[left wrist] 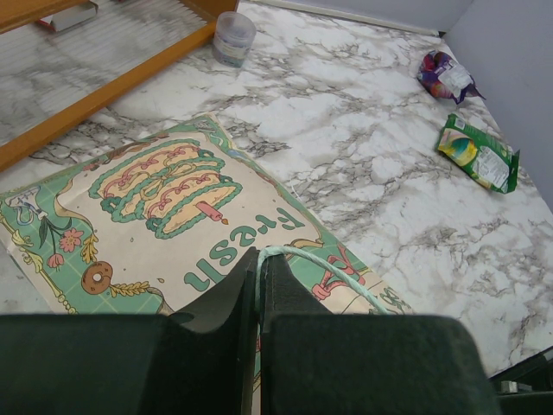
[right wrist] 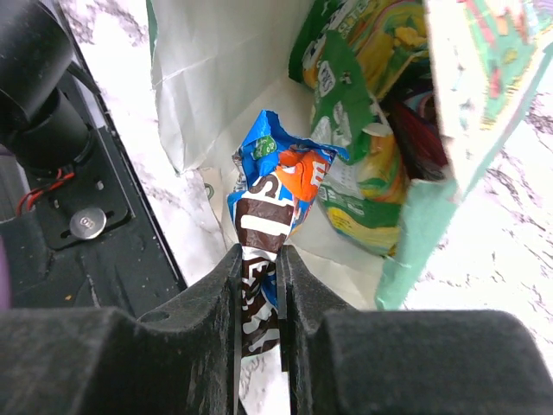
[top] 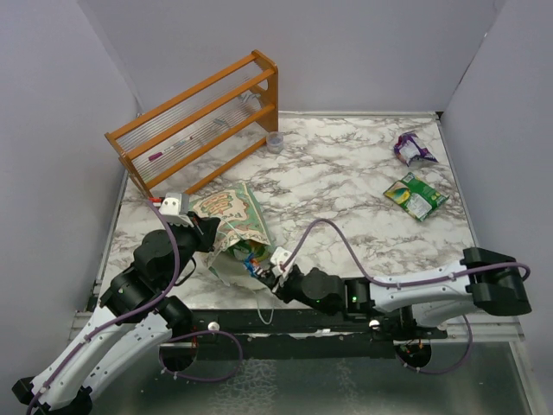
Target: Take the snacks out of the paper bag
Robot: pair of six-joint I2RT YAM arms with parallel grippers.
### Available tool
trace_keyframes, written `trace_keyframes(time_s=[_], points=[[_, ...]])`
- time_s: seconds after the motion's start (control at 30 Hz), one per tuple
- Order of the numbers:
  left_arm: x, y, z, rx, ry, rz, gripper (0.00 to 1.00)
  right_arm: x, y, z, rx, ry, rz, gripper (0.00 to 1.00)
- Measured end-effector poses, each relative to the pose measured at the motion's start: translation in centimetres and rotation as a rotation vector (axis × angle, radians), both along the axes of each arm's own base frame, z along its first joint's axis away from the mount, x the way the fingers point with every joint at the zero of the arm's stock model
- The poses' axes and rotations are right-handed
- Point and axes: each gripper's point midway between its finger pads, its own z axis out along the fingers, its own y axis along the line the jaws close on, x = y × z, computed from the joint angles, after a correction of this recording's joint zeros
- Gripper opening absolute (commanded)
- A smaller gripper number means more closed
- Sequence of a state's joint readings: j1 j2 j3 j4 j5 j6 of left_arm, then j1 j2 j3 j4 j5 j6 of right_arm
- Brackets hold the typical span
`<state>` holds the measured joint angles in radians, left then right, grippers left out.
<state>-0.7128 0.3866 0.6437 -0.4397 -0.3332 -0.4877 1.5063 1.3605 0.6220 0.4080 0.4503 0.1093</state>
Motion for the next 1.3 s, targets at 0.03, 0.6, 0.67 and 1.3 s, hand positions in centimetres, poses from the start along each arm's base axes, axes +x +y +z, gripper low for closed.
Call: trace_keyframes(time_s=[0.03,0.6,0.67,1.3], points=[[0.0,0.0,0.0,0.000,0.000,0.000,0.00,0.0,-0.5,0.4,0.010,0.003,-0.001,0.18],[0.0,0.0,0.0,0.000,0.000,0.000,0.00,3.1,-12.2,7.3,0.185,-0.006,-0.287,0.14],[0.0,0.0,0.0,0.000,0.000,0.000,0.00,3.9,-13.5,8.5,0.228,-0.020,-0.349,0.11],[0.1,-0.1,-0.2,0.008,0.009,0.000,0.00,15.6,-21.6,3.3,0.073,0.035,-0.922,0.09]])
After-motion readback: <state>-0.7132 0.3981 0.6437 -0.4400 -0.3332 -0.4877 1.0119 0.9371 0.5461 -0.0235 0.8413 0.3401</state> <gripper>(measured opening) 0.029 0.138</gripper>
